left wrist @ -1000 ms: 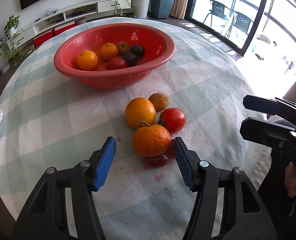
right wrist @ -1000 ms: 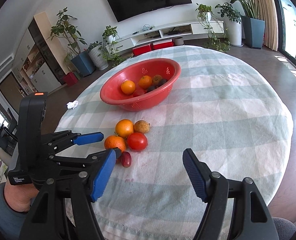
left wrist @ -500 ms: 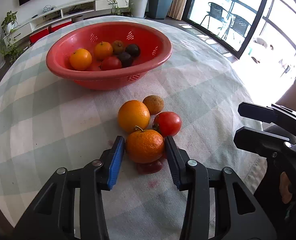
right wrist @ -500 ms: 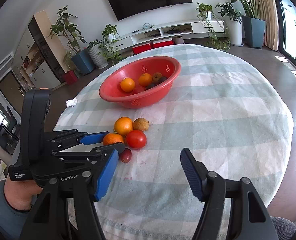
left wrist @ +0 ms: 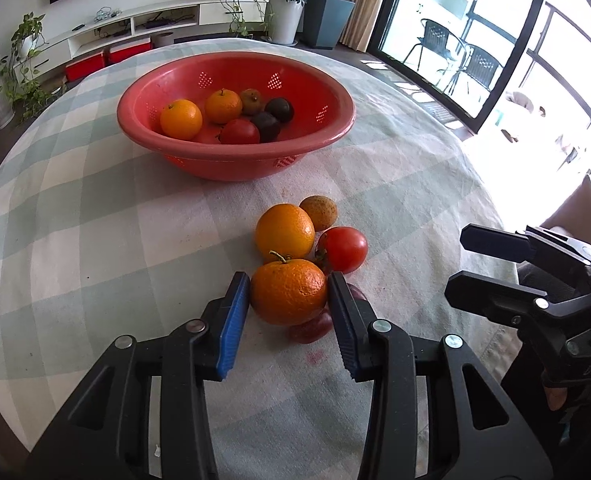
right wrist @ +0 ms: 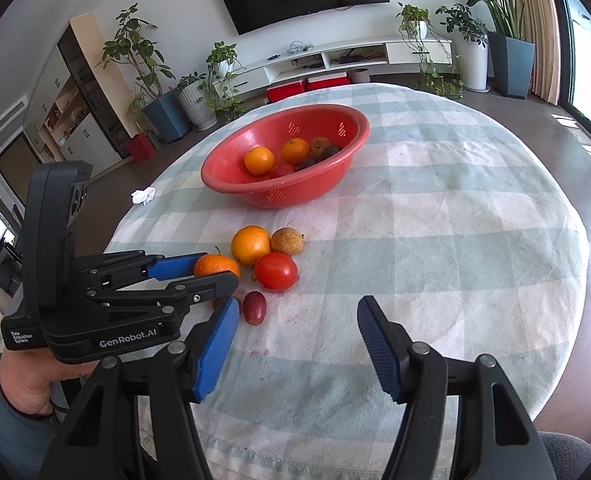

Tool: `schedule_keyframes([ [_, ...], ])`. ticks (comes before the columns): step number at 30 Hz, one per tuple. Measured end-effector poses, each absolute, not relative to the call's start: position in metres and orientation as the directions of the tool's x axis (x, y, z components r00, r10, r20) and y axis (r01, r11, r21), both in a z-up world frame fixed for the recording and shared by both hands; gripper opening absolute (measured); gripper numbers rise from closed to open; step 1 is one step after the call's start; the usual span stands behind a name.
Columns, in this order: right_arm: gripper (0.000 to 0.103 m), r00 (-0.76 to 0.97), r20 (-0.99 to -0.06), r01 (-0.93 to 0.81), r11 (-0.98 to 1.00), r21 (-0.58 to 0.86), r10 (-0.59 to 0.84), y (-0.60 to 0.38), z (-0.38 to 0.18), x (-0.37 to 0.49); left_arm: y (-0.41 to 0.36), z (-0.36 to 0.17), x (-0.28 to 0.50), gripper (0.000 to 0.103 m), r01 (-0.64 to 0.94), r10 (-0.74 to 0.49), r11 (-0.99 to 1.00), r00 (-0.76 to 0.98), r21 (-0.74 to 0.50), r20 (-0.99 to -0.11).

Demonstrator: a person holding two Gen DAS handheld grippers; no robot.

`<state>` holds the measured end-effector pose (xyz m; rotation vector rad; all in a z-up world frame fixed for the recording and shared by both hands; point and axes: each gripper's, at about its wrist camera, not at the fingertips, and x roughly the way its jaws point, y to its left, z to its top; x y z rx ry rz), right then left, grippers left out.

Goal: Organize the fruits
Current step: 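Grasp a dark red plum with the right tool while the left tool holds the orange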

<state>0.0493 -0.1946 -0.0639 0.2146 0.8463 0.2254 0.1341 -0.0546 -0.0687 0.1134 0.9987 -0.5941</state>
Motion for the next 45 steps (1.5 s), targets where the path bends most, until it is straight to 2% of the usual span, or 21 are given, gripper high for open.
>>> schedule_keyframes([
  [9,0.048,0.582,-0.769,-0.182,0.964,0.193,0.264,-0.161,-0.08,0.063,-0.011,-0.065,0.12,0.038,0.467,-0.403,0.866,0.435,-0.181,-0.806],
  [18,0.04,0.549,-0.81,-0.216,0.971,0.101,0.207,-0.14,-0.096,0.074,0.009,-0.075,0.112,0.038,0.44,-0.417,0.872,0.44,-0.214,-0.796],
  [26,0.034,0.557,-0.809,-0.231,0.971,0.065,0.187,-0.134,-0.098,0.083,0.011,-0.078,0.113,0.038,0.441,-0.433,0.867,0.438,-0.231,-0.787],
  [33,0.023,0.553,-0.812,-0.255,0.966,0.048,0.187,-0.128,-0.098,0.082,0.012,-0.079,0.113,0.038,0.439,-0.436,0.867,0.439,-0.235,-0.786],
  [45,0.021,0.547,-0.815,-0.258,0.965,0.053,0.191,-0.128,-0.098,0.081,0.011,-0.079,0.112,0.038,0.444,-0.435,0.866,0.44,-0.23,-0.786],
])
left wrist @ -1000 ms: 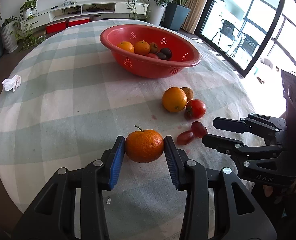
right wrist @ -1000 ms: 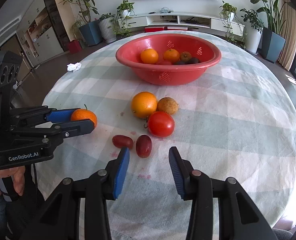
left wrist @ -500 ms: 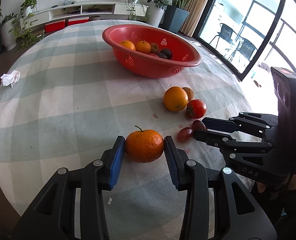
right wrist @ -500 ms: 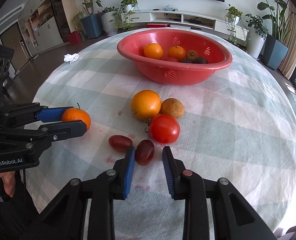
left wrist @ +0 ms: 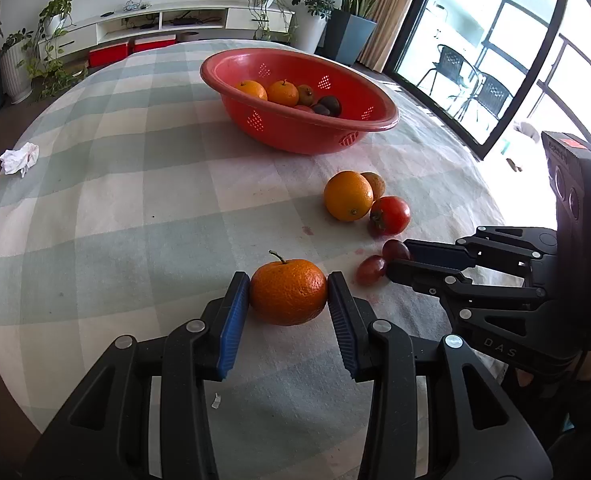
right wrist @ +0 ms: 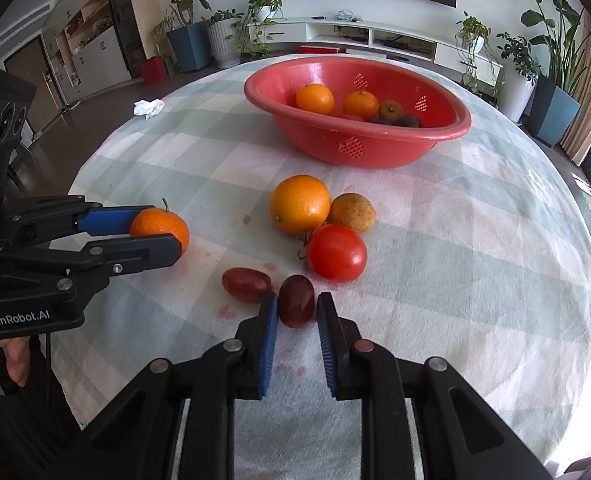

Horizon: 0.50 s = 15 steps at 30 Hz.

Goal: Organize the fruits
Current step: 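Grasp a dark red plum with the right tool while the left tool holds the orange, then carry the orange and plum into the red bowl and open both tools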

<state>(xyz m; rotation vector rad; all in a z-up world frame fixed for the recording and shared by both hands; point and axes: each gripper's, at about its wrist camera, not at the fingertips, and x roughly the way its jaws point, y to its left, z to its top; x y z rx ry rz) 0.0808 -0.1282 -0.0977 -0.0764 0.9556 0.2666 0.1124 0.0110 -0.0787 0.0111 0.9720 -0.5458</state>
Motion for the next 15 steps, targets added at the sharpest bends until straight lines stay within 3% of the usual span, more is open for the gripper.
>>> schedule_keyframes([
  [15,0.02,0.591,-0.772,-0.226,0.967,0.118,0.233,-0.151,-0.069,0.065,0.011,-0.063,0.109,0.038,0.462,-0.45,0.858,0.464,-0.224,-0.763],
])
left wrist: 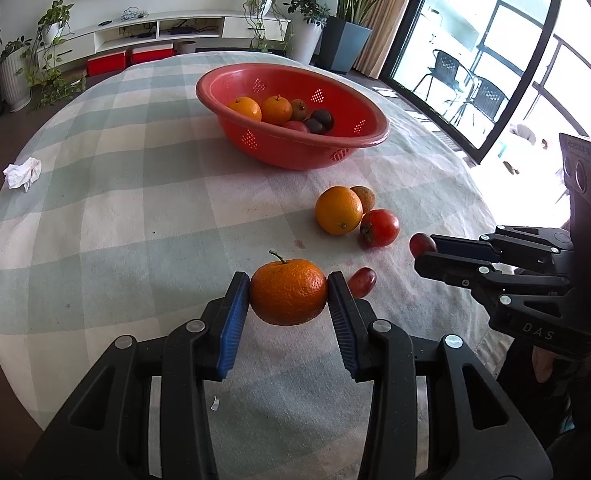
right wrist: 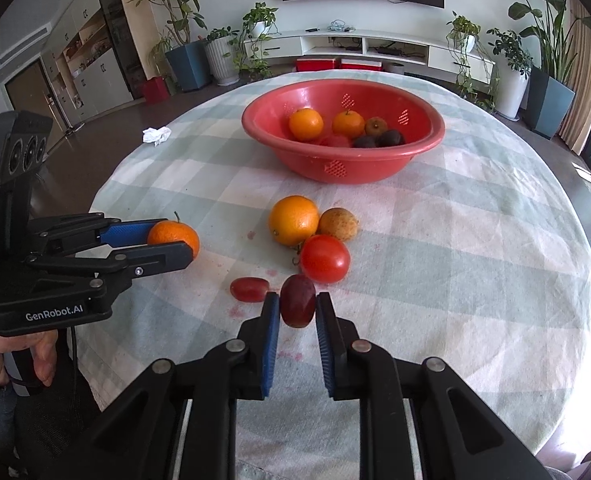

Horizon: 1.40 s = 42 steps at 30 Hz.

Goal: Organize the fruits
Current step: 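Carry the orange and plum into the red bowl and open both tools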

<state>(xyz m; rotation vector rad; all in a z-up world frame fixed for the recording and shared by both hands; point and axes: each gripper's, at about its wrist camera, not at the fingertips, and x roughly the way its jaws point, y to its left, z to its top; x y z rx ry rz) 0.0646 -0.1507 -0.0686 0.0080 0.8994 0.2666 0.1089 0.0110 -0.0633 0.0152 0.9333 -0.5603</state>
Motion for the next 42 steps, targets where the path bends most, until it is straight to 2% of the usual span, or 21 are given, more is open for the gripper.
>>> schedule_keyframes([
  [10,0.02,0.697,-0.689,-0.143,0.98,0.138,0.199,-0.206,-0.01,0.088,0.0,-0.007,0.136,0.038,0.502,-0.448,0.851,0.545,-0.152,-0.709],
  [18,0.02,0.731,-0.646,-0.185,0.975,0.124,0.221,-0.205,0.026,0.141,-0.029,0.023,0.193,0.038,0.534,-0.437,0.84,0.558,-0.098,-0.705],
  [28,0.02,0.641,-0.73,-0.23,0.967,0.114,0.238,-0.175,-0.013,0.205,-0.071,-0.021,0.245,0.038,0.567,-0.378,0.823,0.488,-0.043,-0.787],
  [42,0.021,0.578,-0.795,-0.214,0.974,0.069,0.184,-0.171,-0.054,0.232,-0.082,-0.052,0.26,0.038,0.569,-0.358,0.822,0.474,-0.031,-0.804],
])
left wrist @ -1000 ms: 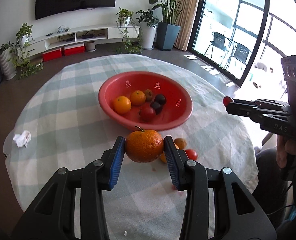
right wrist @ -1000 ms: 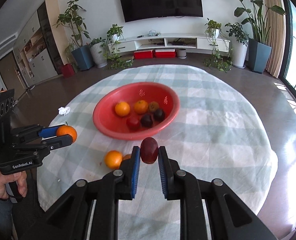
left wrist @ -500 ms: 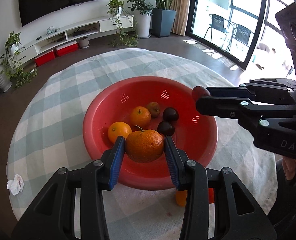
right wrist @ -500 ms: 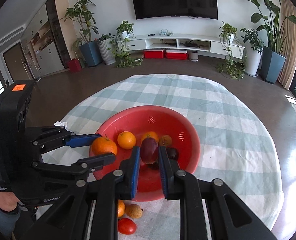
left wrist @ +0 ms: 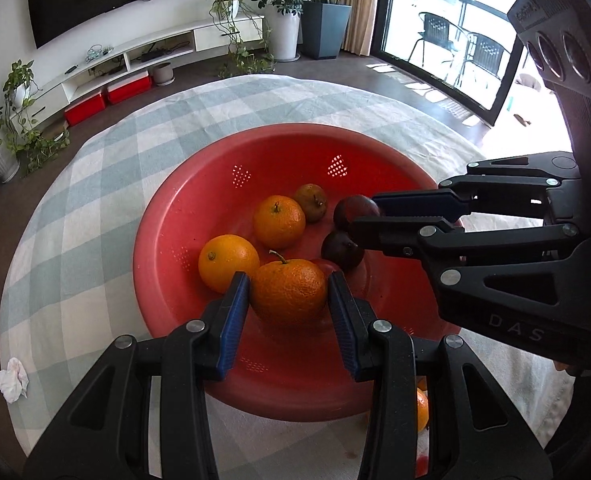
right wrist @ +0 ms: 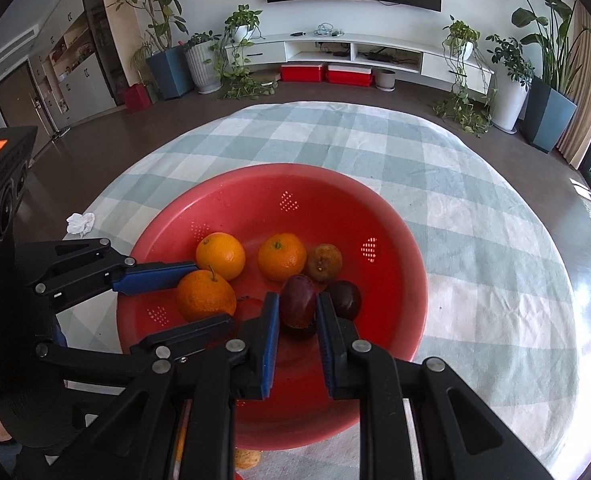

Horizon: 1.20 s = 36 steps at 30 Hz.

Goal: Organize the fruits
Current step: 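Carry the orange and plum into the red bowl and open both tools, then withdraw both tools from the bowl toward the remaining fruit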

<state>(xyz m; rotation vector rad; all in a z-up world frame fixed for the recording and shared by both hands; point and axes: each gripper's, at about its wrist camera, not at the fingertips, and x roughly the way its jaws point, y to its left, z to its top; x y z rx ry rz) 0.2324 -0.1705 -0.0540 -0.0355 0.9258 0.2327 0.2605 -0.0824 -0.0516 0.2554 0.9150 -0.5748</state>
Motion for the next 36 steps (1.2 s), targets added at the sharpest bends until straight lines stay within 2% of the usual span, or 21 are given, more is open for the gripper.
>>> schedule_keyframes([
  [9,0.021,0.573,-0.809,-0.205,0.979,0.013,0.131,-0.169,-0.064,0.236,-0.083,-0.052,0.26,0.039,0.559,-0.345,0.829,0.485,-0.019,-0.803],
  [13,0.021,0.577,-0.807,-0.203,0.979,0.004,0.123,-0.17,-0.066,0.236,-0.083,-0.05,0.259,0.045,0.552,-0.34,0.833,0.496,-0.012,-0.799],
  [16,0.021,0.579,-0.807,-0.199,0.98,-0.003,0.115,-0.171,-0.065,0.235,-0.078,-0.048,0.258,0.056,0.542,-0.344,0.84,0.502,-0.021,-0.794],
  [18,0.022,0.579,-0.807,-0.197,0.98,0.001,0.118,-0.172,-0.064,0.235,-0.076,-0.046,0.256,0.058,0.542,-0.355,0.84,0.502,-0.032,-0.788],
  [22,0.032,0.586,-0.802,-0.193,0.981,0.0,0.115,-0.173,-0.062,0.233,-0.073,-0.039,0.249,0.059,0.546,-0.365,0.837,0.512,-0.034,-0.777],
  [24,0.039,0.591,-0.798,-0.19,0.982,-0.002,0.113,-0.174,-0.06,0.231,-0.069,-0.035,0.243,0.065,0.543,-0.376,0.838,0.52,-0.042,-0.767],
  [28,0.04,0.61,-0.784,-0.189,0.982,-0.001,0.117,-0.175,-0.052,0.223,-0.058,-0.025,0.225,0.071,0.535,-0.396,0.842,0.531,-0.066,-0.749],
  [30,0.047,0.623,-0.772,-0.184,0.983,0.009,0.124,-0.177,-0.047,0.215,-0.051,-0.02,0.215,0.076,0.524,-0.402,0.849,0.544,-0.076,-0.737],
  [36,0.062,0.675,-0.717,-0.172,0.982,0.077,0.174,-0.187,-0.03,0.168,-0.031,-0.019,0.175,0.081,0.531,-0.43,0.841,0.539,-0.104,-0.724],
])
